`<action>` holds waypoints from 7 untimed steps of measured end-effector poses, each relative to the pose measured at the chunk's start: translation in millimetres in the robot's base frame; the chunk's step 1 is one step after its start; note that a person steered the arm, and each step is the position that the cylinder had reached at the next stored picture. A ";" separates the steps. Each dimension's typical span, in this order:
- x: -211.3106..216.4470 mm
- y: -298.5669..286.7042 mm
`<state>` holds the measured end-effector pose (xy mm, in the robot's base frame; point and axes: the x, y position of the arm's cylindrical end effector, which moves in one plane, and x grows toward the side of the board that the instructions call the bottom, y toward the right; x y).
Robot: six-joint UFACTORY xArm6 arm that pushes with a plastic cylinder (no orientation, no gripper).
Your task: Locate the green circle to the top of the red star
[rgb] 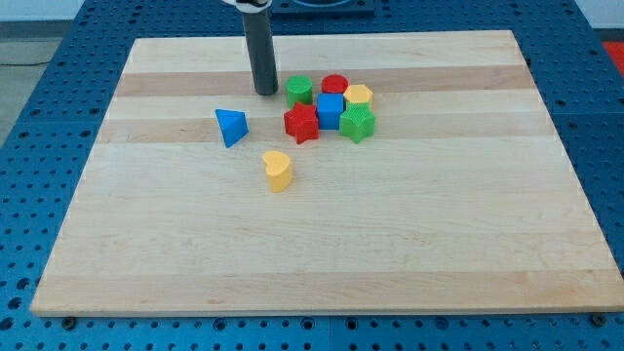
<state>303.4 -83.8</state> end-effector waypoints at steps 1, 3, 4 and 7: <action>-4.6 4.2; -4.6 17.9; -4.6 17.9; 7.3 19.9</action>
